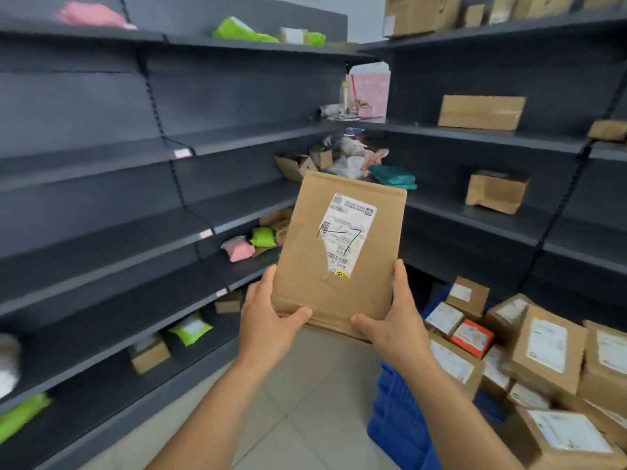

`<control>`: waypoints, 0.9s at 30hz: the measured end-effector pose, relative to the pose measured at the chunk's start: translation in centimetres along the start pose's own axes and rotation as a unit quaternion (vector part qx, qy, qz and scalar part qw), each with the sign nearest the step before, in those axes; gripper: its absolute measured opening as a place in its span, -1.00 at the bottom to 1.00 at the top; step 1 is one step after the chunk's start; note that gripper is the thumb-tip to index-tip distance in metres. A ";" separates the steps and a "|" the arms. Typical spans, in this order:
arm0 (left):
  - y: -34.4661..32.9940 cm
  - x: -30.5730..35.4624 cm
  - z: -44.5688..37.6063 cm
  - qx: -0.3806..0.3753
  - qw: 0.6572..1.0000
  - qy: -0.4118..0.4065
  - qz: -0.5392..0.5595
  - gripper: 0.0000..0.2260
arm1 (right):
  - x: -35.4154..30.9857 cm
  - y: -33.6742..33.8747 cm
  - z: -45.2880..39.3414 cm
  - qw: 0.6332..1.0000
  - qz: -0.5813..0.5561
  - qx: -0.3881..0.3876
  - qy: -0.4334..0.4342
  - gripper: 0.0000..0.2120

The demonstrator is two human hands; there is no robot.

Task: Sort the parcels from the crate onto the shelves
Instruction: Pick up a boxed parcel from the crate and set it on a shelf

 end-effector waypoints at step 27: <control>44.9 -15.2 3.1 0.306 0.929 0.197 -0.075 -0.13 | -31.4 -40.0 5.0 0.912 0.024 -0.328 0.246 -0.06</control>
Point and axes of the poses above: each hand's wrist, its own z-axis away from the middle knuckle, its own y-axis out of the back of the hand, x = y × z, the point moved 1 cm from there along -z, towards the middle knuckle, and after that the axes turned 10 degrees about z, right-handed, at the moved point
